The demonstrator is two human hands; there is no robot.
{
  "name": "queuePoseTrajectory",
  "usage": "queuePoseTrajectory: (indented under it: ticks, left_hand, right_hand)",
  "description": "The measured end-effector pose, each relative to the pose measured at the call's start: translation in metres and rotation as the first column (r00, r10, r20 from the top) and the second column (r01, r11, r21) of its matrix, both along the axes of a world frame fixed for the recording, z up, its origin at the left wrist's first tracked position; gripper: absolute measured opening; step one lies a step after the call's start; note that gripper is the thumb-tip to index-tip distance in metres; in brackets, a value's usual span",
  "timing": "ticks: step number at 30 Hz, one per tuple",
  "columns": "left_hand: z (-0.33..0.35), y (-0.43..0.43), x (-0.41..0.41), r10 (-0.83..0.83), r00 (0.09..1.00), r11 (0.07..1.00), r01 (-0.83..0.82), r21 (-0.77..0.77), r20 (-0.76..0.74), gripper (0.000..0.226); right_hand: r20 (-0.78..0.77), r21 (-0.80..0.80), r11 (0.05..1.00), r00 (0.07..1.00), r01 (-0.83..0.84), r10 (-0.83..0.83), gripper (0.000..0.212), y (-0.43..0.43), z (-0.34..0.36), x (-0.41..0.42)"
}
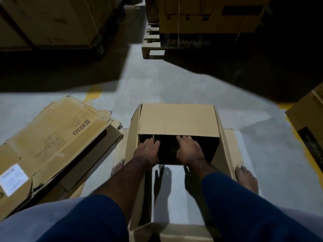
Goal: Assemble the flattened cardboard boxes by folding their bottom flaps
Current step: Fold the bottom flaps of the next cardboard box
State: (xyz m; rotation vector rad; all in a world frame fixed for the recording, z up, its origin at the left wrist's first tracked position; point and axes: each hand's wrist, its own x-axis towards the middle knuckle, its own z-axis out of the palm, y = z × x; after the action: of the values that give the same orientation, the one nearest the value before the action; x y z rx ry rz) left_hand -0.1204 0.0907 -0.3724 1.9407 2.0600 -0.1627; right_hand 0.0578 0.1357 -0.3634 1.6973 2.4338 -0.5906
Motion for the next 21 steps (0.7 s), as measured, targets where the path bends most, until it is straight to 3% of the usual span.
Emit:
queuePoseTrajectory:
  ticks: [2, 4, 6, 10, 14, 17, 21]
  left_hand:
    - [0.000, 0.011, -0.007, -0.060, 0.996, 0.994, 0.065, 0.083, -0.065, 0.061]
    - [0.003, 0.025, -0.011, -0.120, 0.983, 0.969, 0.147, 0.196, -0.142, 0.062]
    - [0.009, 0.049, -0.014, -0.148, 0.970, 0.940, 0.198, 0.279, -0.191, 0.067]
    - [0.022, 0.119, -0.026, -0.123, 0.963, 0.929, 0.196, 0.313, -0.239, 0.075]
    - [0.013, 0.175, -0.037, -0.150, 0.944, 0.913, 0.247, 0.325, -0.295, 0.053]
    - [-0.004, 0.194, -0.043, -0.154, 0.953, 0.934, 0.226, 0.276, -0.259, 0.050]
    - [-0.020, 0.208, -0.052, -0.196, 0.953, 0.934, 0.253, 0.253, -0.231, 0.047]
  right_hand:
    - [0.018, 0.258, 0.966, 1.000, -0.002, -0.003, 0.067, 0.005, -0.004, -0.003]
    - [-0.054, 0.488, 0.872, 0.998, 0.035, -0.009, 0.069, 0.016, -0.004, -0.007]
    - [-0.084, 0.590, 0.807, 0.996, 0.029, 0.026, 0.073, 0.041, 0.005, -0.013]
    - [0.064, 0.476, 0.875, 0.996, -0.083, 0.060, 0.081, 0.127, 0.030, -0.014]
    - [0.336, 0.247, 0.929, 0.923, -0.277, 0.186, 0.073, 0.198, 0.021, 0.000]
    - [0.226, 0.319, 0.900, 0.946, -0.297, 0.232, 0.042, 0.213, -0.003, 0.012]
    - [0.126, 0.411, 0.865, 0.958, -0.286, 0.257, 0.032, 0.217, -0.024, 0.012]
